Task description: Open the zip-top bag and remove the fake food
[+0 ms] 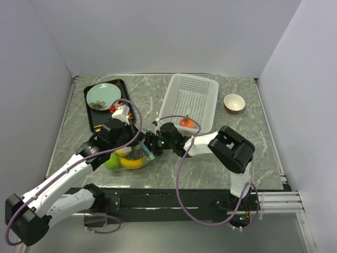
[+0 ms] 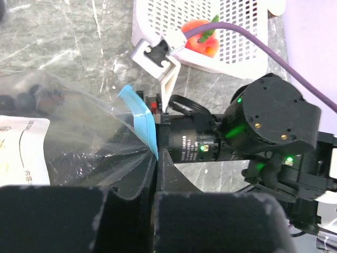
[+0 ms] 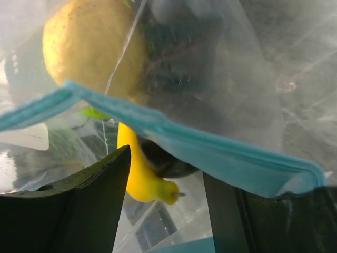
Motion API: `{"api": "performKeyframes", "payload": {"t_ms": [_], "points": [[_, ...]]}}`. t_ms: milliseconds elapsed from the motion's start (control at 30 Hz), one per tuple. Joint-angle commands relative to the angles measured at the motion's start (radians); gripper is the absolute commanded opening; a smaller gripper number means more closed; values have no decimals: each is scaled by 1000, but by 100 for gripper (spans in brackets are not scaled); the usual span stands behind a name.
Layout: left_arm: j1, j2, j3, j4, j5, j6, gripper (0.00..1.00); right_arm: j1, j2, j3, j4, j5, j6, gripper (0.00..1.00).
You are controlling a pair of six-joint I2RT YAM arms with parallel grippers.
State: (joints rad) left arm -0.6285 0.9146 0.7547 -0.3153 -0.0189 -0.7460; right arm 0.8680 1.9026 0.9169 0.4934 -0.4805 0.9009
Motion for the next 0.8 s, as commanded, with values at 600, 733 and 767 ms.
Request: {"api": "performKeyframes", "payload": {"t_ms": [600, 733, 767], "points": [[-7, -284, -104, -309, -289, -446, 11, 46, -4, 106, -114, 126, -145, 68], [-7, -310, -253, -222, -309, -535, 1, 52, 4, 129, -145, 148, -164, 71], [-7, -306, -271, -206, -315, -542, 1, 54, 7, 143, -168, 155, -172, 72]]}}
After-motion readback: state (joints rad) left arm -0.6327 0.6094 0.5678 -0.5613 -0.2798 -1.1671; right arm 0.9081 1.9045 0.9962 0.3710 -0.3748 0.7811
